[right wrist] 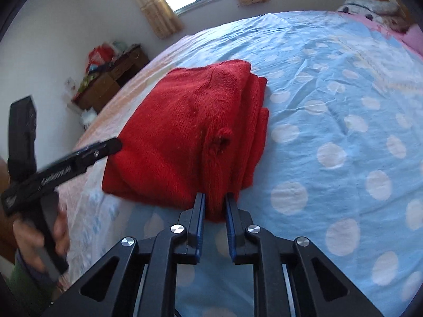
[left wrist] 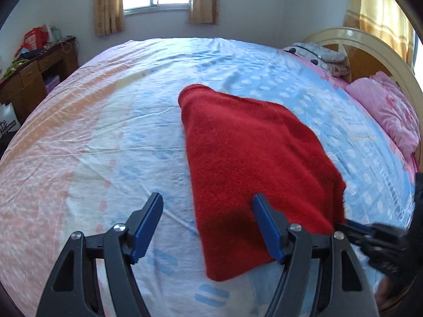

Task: Fold small clothes

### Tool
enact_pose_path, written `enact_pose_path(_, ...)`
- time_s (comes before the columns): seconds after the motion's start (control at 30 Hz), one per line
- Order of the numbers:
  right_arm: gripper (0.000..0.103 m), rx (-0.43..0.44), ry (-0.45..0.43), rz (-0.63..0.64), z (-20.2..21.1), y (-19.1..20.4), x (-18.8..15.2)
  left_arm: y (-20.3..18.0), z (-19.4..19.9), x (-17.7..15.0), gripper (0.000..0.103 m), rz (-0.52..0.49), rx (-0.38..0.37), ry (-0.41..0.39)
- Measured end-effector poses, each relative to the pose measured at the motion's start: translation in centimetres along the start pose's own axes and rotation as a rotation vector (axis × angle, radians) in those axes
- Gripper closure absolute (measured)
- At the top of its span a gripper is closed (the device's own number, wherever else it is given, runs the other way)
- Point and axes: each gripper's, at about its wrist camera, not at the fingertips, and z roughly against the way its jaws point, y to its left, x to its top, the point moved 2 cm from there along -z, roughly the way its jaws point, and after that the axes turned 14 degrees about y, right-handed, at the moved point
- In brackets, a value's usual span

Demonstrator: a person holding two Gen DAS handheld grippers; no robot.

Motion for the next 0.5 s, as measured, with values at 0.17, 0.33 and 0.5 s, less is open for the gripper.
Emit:
enact_pose_path(0.17, 0.086, -0.121, -0.174, 0.066, 5.5, 1.0, 2.4, 1.9, 0.0, 2.7, 0.03, 0.091, -0.049, -0.018)
enact_pose_path(0.33, 0.058, -0.101, -0.225, 0.099, 3.9, 2.2, 8.7, 0.4, -1.3, 6.8, 0.03, 0.113, -0.017, -0.004)
enact_pose_path(0.5, 0.068, -0.189, -0.158, 0.123, -1.6, 2.3, 12.7, -1.4, -4.7, 7.8, 0.03, 0.055, 0.091, 0.034)
